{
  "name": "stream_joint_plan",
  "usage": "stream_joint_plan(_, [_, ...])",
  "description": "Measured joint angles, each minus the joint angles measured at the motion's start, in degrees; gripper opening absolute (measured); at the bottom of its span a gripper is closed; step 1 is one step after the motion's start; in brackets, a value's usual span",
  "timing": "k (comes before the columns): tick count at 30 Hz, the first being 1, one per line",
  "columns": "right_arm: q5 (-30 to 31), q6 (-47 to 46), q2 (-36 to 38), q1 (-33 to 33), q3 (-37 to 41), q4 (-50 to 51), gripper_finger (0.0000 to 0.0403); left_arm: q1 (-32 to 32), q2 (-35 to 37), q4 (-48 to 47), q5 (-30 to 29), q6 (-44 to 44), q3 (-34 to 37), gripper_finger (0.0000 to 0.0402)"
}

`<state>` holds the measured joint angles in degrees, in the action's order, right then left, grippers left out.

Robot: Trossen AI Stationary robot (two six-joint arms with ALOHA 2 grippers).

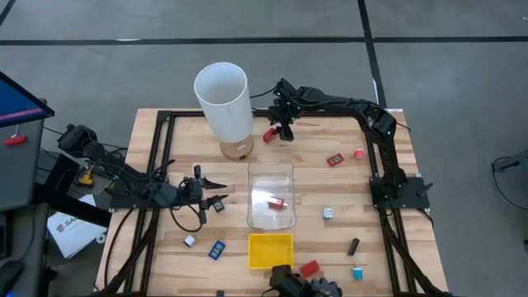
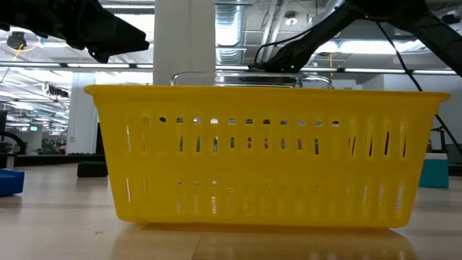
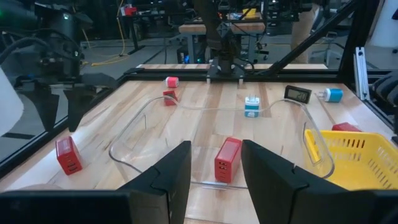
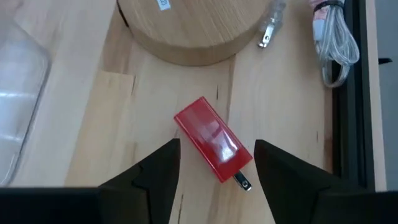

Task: Pick & Place Office items
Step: Put the red charger adapter into the transparent bin

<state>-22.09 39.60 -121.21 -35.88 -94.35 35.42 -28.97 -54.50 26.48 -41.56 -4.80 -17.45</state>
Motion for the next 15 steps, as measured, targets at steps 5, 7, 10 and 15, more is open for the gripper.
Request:
stream_joint_plan(5, [1.86, -2.15, 0.0, 0.4, 0.0, -0.26, 0.0225, 0.02, 0.0, 0.18, -0.02, 0.01, 0.0, 0.0136])
stream_joint_plan(7, [3.67, -1.72, -0.02, 0.44, 0.0, -0.86, 0.023, 0.0, 0.0, 0.18, -0.03, 0.02, 0.0, 0.0136])
stream_joint_plan(10, [3.95, -2.04, -0.02, 0.4, -0.04, -1.19, 0.023, 0.02, 0.0, 0.2, -0.04, 0.02, 0.0, 0.0136])
stream_joint_plan(15, [6.51, -0.26, -1.93, 1.56, -0.12, 0.05, 0.023, 0.0, 0.0, 0.18, -0.06, 0.13, 0.0, 0.0136])
